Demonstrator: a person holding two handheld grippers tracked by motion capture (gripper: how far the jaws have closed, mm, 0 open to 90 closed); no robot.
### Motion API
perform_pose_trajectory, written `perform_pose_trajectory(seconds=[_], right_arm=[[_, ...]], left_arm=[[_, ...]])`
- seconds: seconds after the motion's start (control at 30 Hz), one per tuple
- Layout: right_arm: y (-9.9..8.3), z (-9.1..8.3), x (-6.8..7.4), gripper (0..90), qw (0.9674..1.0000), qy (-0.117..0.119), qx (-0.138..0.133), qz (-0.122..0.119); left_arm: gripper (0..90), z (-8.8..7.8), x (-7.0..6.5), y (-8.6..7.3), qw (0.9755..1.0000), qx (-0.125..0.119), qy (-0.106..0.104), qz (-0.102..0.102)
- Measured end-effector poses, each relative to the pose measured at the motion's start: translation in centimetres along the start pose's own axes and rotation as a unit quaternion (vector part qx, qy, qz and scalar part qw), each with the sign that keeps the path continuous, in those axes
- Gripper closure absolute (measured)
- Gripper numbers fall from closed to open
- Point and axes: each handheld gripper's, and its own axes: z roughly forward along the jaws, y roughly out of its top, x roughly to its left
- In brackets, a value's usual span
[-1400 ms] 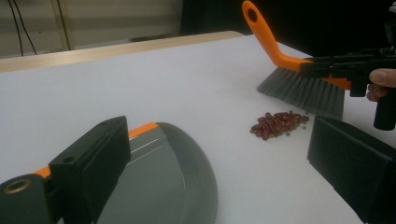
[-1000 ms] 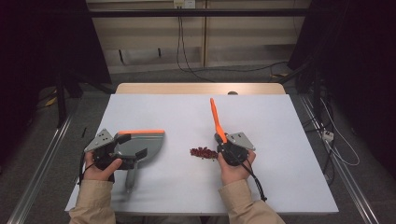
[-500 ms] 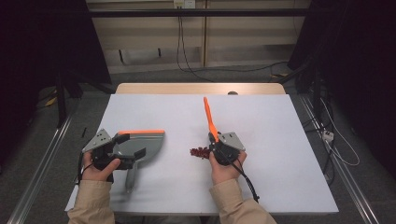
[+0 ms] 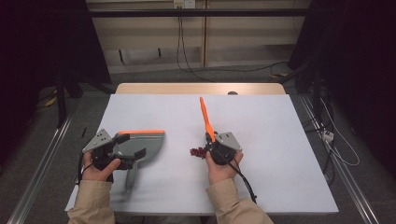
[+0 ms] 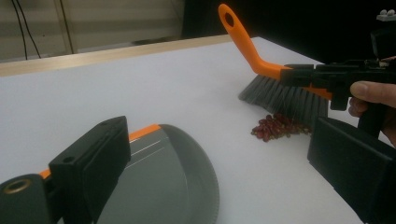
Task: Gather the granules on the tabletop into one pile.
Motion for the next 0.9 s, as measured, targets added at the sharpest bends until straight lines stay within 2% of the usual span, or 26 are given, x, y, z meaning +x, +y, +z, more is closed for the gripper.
perform_pose_trajectory(seconds=[0.13,0.37,0.47,0.63,0.77,0.9], right_arm=[[0.0,0.1,0.3,70.8,1.0000,0.010,0.000,-0.001],[0.0,0.1,0.3,70.9,0.9999,0.015,0.000,0.003],[0.1,0.3,0.5,71.0,0.9999,0.015,-0.001,-0.002],[0.4,0.2,0.0,71.3,0.9999,0.013,-0.002,-0.002],[1.1,-0.3,-0.3,71.3,0.9999,0.010,-0.013,-0.005],[2.1,-1.2,0.0,71.3,0.9993,0.027,-0.027,0.001]], left_arm=[[5.9,0.0,0.0,0.0,1.0000,0.000,0.001,0.000],[5.9,0.0,0.0,0.0,1.0000,0.001,0.000,0.000],[5.9,0.0,0.0,0.0,1.0000,0.001,0.000,0.001],[5.9,-0.1,0.0,-0.1,1.0000,0.003,0.002,0.001],[5.9,-0.1,0.0,-0.1,1.0000,0.001,0.004,0.001],[5.9,-0.1,0.0,-0.1,1.0000,0.004,0.004,0.002]])
